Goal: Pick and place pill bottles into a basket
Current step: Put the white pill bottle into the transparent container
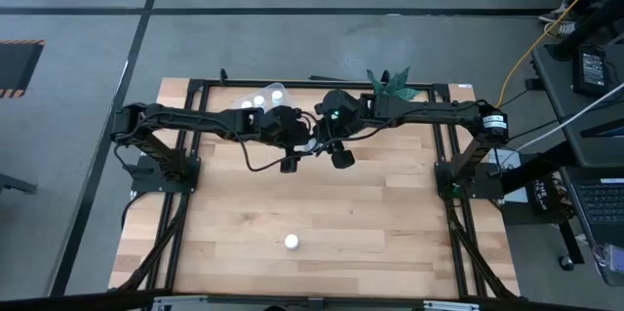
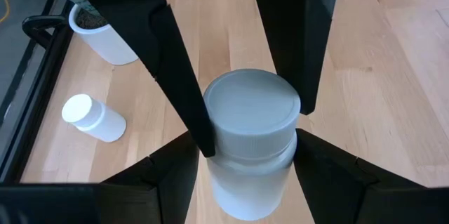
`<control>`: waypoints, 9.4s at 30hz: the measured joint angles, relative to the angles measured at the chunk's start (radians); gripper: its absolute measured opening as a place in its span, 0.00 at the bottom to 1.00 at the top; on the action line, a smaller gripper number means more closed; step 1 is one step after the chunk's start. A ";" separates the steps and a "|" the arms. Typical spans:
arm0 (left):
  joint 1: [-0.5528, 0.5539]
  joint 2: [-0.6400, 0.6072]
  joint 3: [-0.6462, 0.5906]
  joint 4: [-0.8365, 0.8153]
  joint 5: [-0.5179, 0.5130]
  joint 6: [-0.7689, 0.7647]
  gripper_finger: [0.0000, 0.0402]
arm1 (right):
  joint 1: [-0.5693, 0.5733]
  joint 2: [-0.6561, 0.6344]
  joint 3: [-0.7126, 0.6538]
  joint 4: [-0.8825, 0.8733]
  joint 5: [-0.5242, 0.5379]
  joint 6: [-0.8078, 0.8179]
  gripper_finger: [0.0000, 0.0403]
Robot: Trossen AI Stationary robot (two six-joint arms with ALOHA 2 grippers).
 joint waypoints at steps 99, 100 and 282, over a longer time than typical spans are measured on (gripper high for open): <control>0.409 -0.401 -0.406 0.190 0.220 -0.015 0.43 | -0.020 -0.329 -1.065 1.309 0.079 0.407 0.01; 0.409 -0.401 -0.406 0.189 0.221 -0.015 0.43 | -0.020 -0.329 -1.065 1.309 0.079 0.406 0.01; -0.033 -0.491 -0.591 0.226 0.485 0.115 0.15 | -0.020 -0.329 -1.063 1.326 0.122 0.378 0.01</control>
